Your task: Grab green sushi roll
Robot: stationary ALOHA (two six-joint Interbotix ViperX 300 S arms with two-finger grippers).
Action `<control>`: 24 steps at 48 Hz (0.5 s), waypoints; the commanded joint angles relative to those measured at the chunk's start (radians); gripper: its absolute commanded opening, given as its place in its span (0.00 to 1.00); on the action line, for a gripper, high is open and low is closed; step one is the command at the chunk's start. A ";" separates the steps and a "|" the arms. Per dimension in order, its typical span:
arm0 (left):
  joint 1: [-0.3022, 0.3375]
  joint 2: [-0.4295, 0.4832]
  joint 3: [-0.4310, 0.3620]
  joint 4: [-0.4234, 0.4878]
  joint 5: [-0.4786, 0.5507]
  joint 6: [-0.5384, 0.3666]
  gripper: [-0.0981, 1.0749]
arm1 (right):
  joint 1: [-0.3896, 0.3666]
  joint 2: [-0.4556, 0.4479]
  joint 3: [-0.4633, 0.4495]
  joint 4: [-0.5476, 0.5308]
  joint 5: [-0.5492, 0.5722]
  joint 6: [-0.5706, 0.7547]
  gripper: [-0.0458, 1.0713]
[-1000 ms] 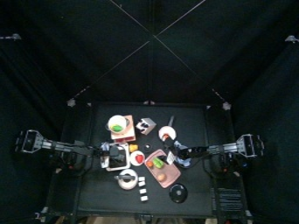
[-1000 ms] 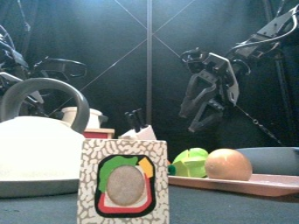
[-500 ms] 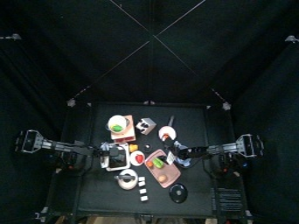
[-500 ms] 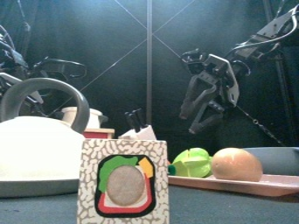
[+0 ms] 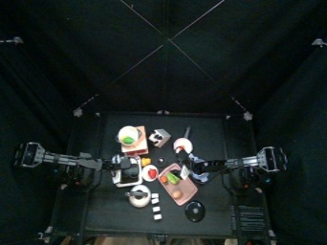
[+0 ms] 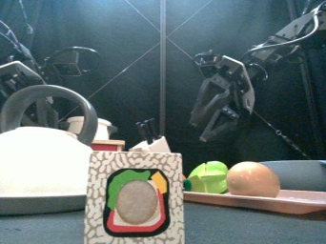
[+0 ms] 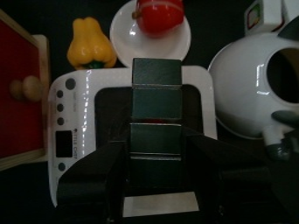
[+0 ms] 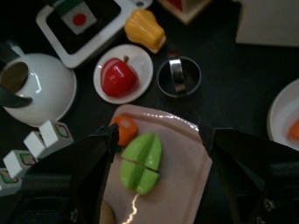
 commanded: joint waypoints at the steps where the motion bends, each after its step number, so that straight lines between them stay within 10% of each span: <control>1: -0.008 -0.005 -0.028 -0.011 -0.014 0.000 0.59 | 0.002 -0.002 -0.025 -0.046 -0.002 -0.002 0.95; 24: -0.041 -0.005 -0.066 -0.006 -0.087 0.005 0.59 | 0.012 0.038 -0.083 -0.160 -0.011 -0.003 0.95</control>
